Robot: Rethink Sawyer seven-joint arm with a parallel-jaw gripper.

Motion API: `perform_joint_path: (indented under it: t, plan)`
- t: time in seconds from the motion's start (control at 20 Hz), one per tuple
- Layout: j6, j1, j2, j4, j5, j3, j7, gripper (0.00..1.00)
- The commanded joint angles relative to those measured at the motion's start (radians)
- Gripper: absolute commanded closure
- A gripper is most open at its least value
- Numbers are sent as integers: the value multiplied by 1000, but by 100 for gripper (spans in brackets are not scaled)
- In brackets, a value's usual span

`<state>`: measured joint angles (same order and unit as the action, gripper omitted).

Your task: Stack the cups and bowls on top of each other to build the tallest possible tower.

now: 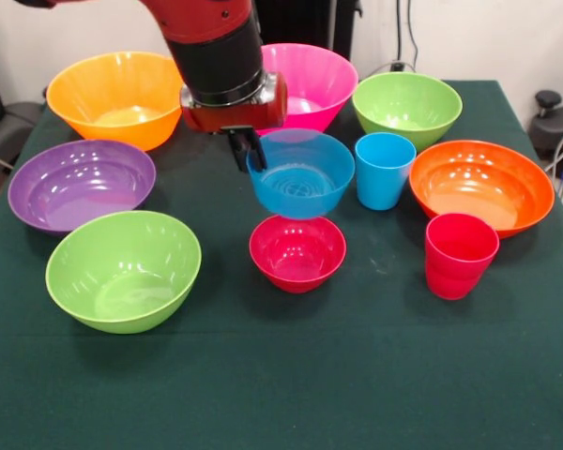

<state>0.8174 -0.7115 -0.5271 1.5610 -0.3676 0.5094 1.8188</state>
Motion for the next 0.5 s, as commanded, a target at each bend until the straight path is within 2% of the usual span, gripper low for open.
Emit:
perform_joint_path:
  t: [0.05,0.35,0.5]
  plan:
    - [51,9,96,-79,-35,62,-192,100]
    - [35,23,148,-125,-41,67,-179,100]
    - [27,20,137,-105,-45,68,-171,100]
